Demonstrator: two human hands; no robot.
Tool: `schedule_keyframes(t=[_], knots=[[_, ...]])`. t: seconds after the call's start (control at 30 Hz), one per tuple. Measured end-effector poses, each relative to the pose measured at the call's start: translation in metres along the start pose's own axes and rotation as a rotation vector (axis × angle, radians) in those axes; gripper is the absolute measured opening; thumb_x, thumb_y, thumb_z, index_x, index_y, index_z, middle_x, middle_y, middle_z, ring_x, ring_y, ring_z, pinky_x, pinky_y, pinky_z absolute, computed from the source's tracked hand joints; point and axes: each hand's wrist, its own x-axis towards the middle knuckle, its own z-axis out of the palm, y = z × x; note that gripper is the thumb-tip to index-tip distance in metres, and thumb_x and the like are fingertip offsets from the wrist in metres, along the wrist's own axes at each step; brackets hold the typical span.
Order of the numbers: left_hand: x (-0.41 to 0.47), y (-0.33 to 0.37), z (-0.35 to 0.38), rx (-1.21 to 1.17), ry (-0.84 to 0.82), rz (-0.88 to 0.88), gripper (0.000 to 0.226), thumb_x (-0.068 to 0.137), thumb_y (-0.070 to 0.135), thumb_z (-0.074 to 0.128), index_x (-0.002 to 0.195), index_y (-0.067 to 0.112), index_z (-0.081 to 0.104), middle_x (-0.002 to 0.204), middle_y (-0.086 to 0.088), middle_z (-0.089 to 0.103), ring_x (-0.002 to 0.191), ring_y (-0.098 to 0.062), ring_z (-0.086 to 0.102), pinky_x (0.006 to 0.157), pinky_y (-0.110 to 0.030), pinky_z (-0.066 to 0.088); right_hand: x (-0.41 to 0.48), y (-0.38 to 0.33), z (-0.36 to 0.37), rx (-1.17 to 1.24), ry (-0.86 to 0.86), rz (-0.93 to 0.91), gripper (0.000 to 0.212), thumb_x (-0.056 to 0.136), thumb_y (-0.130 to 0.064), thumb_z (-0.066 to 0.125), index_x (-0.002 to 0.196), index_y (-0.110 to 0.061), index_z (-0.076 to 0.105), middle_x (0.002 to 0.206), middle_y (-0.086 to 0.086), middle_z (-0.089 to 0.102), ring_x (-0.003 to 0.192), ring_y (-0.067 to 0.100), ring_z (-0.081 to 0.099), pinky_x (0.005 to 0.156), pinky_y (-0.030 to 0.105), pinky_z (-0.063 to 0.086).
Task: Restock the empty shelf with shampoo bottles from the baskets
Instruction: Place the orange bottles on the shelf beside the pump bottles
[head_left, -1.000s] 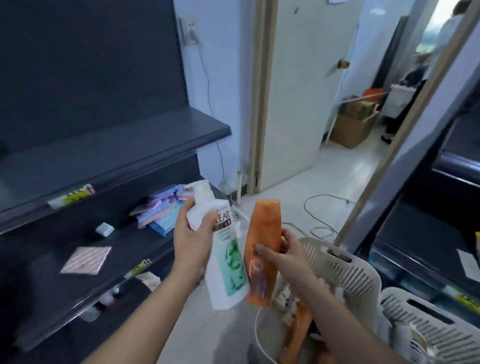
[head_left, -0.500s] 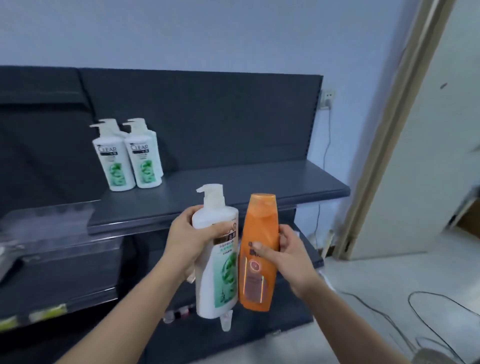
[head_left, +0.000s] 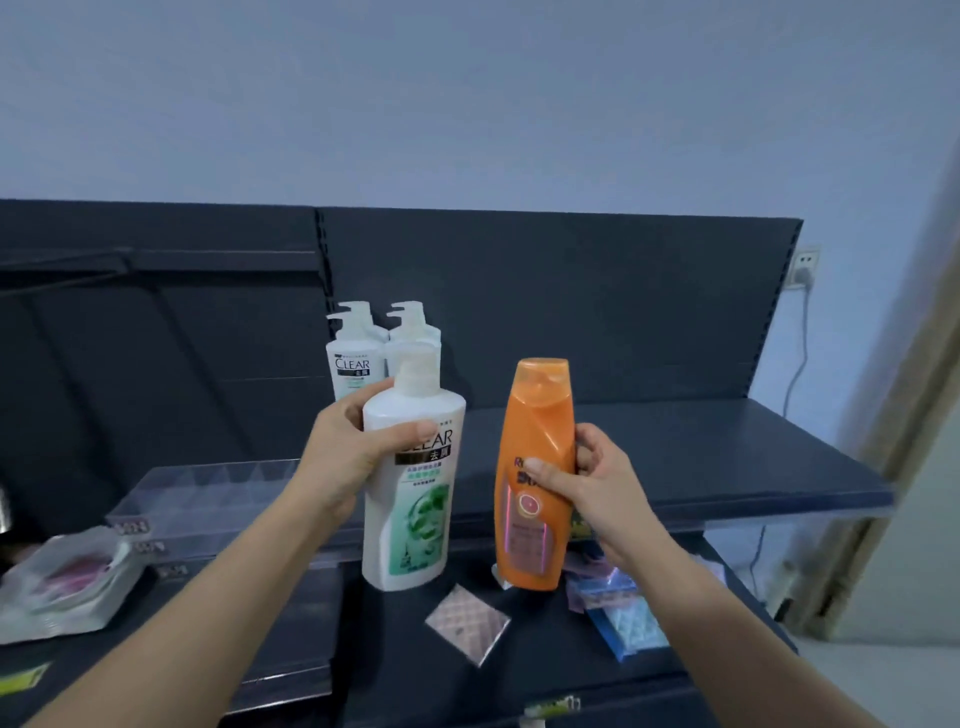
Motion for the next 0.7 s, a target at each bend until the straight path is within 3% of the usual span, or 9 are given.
schedule_keyframes(t=[0.17,0.37,0.53,0.63,0.7], knots=[[0.037,0.005,-0.033,0.015,-0.028,0.029,0.069,0.030,0.030,0.094,0.096,0.026,0.075,0.094,-0.006,0.076,0.083,-0.022,0.074,0.061,-0.029,0.058,0.047,-0.010,0.023,0.013,-0.011,-0.031,0.039,0.075,-0.011,0.082,0.106,-0.019,0.059,0.101,0.002,0.074,0.089,0.017,0.073,0.074,0.029,0.058],[0.079,-0.010,-0.055,-0.015,-0.004,0.034,0.073,0.028,0.039,0.096,0.096,0.026,0.073,0.095,-0.008,0.076,0.081,-0.023,0.074,0.059,-0.030,0.057,0.109,-0.002,0.038,0.028,-0.015,-0.039,0.039,0.073,-0.010,0.084,0.103,-0.019,0.061,0.103,0.002,0.072,0.093,0.018,0.071,0.074,0.030,0.057],[0.118,-0.032,-0.071,-0.032,0.029,0.048,0.067,0.044,0.028,0.094,0.106,0.022,0.069,0.099,-0.010,0.075,0.086,-0.026,0.073,0.062,-0.034,0.059,0.169,0.020,0.043,0.016,-0.042,-0.022,0.037,0.074,-0.005,0.083,0.098,-0.020,0.061,0.102,0.004,0.072,0.093,0.019,0.070,0.074,0.029,0.057],[0.140,-0.045,-0.079,-0.021,0.056,0.047,0.052,0.062,0.012,0.081,0.111,0.017,0.065,0.099,-0.008,0.075,0.090,-0.027,0.070,0.066,-0.033,0.060,0.206,0.034,0.047,-0.001,-0.065,-0.005,0.038,0.074,-0.004,0.082,0.100,-0.020,0.060,0.101,0.003,0.071,0.092,0.018,0.070,0.070,0.026,0.056],[0.152,-0.052,-0.084,-0.015,0.064,0.029,0.065,0.052,0.025,0.091,0.111,0.020,0.066,0.102,-0.008,0.074,0.090,-0.025,0.071,0.065,-0.033,0.059,0.229,0.042,0.049,-0.014,-0.078,0.004,0.038,0.074,-0.003,0.082,0.099,-0.021,0.060,0.099,0.003,0.071,0.089,0.017,0.070,0.067,0.024,0.055]])
